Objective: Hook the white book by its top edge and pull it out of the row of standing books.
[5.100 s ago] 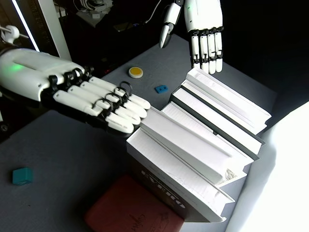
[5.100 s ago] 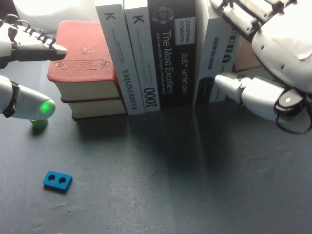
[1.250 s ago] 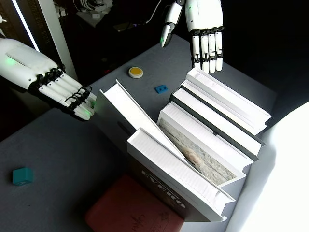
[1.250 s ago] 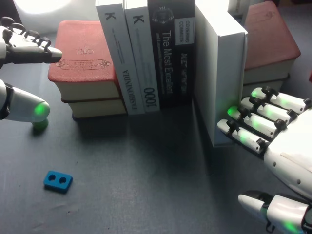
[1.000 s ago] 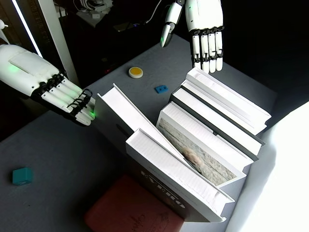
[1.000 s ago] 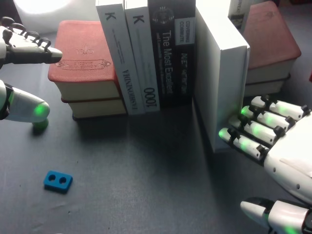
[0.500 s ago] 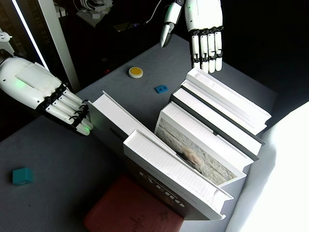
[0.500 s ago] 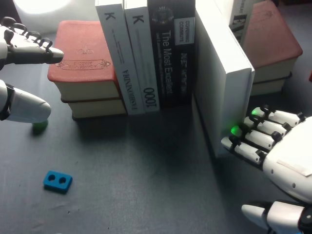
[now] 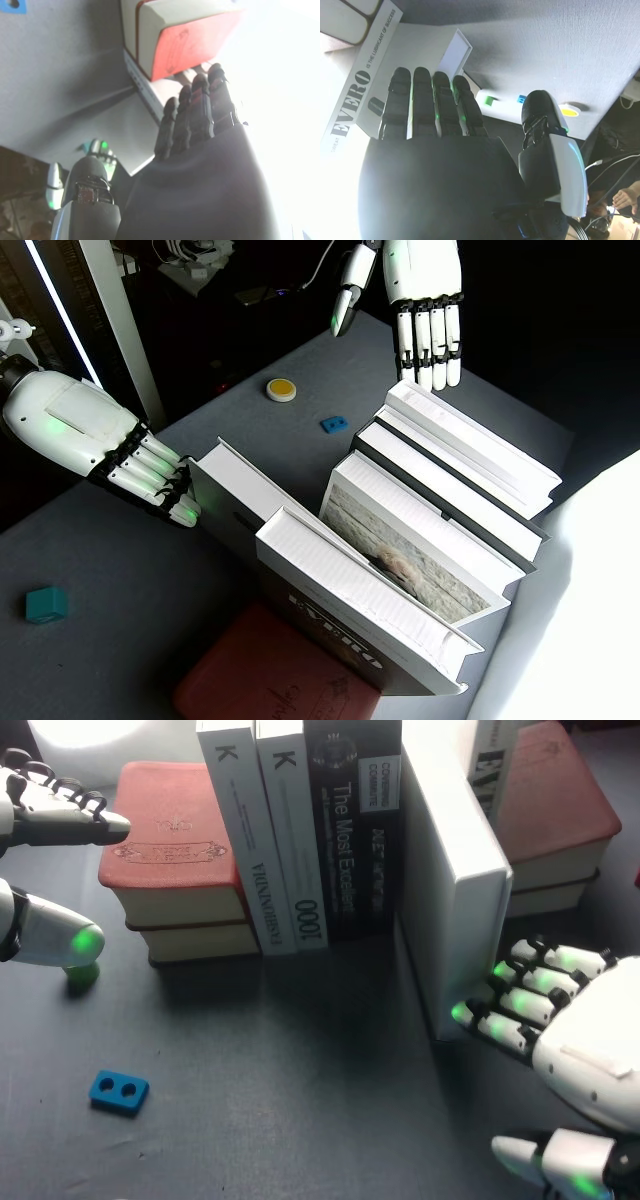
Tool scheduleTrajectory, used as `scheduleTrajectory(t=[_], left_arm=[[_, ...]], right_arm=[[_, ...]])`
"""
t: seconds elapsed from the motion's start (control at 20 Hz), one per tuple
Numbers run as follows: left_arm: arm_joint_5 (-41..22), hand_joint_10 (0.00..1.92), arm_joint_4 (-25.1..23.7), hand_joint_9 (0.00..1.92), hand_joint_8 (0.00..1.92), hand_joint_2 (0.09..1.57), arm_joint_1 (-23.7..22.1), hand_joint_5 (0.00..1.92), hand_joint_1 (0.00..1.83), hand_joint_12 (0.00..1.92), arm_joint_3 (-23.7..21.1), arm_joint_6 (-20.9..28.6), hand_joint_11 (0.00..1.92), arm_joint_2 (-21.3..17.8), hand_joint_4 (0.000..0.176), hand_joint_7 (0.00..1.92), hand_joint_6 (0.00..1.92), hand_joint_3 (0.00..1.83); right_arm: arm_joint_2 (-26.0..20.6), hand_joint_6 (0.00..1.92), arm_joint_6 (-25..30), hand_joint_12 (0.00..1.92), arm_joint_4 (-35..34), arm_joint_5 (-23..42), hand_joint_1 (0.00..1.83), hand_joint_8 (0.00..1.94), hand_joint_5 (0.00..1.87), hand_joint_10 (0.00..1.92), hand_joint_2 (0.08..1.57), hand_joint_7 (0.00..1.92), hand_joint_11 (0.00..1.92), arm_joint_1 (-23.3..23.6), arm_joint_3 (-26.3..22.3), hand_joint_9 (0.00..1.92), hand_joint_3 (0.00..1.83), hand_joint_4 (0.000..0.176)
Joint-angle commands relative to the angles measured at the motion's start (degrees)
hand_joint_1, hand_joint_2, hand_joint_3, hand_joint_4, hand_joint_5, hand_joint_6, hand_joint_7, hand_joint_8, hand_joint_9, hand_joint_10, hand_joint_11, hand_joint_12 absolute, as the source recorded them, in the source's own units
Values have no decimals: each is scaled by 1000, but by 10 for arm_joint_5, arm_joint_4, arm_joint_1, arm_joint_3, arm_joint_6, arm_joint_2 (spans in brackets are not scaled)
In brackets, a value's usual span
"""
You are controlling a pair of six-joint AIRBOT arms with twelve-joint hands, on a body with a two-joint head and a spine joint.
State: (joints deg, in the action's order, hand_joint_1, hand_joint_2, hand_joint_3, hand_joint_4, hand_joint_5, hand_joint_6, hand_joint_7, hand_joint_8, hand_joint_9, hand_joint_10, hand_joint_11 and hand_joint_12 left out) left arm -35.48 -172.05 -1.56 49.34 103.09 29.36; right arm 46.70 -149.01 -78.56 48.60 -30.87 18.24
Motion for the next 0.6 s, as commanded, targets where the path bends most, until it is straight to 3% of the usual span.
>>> scheduleTrajectory(t=[0.0,0.2,0.55], left_arm=[[49,0,-5,0,0,1180,-8,0,0,0,2,-2,0,-3,0,0,0,0],[49,0,-5,0,2,1179,-11,0,0,0,2,-6,0,-4,0,6,0,0],[47,0,-5,0,0,1186,-11,0,0,0,3,-12,0,-7,0,0,0,1]], right_arm=[[-5,11,-1,9,32,27,0,15,94,14,1285,87,18,3,-6,65,0,0],[-21,0,-8,3,32,30,0,0,75,0,1289,61,1,4,-30,40,1,0],[-45,5,-8,0,33,45,0,4,75,3,1291,58,0,52,-78,39,1,0]])
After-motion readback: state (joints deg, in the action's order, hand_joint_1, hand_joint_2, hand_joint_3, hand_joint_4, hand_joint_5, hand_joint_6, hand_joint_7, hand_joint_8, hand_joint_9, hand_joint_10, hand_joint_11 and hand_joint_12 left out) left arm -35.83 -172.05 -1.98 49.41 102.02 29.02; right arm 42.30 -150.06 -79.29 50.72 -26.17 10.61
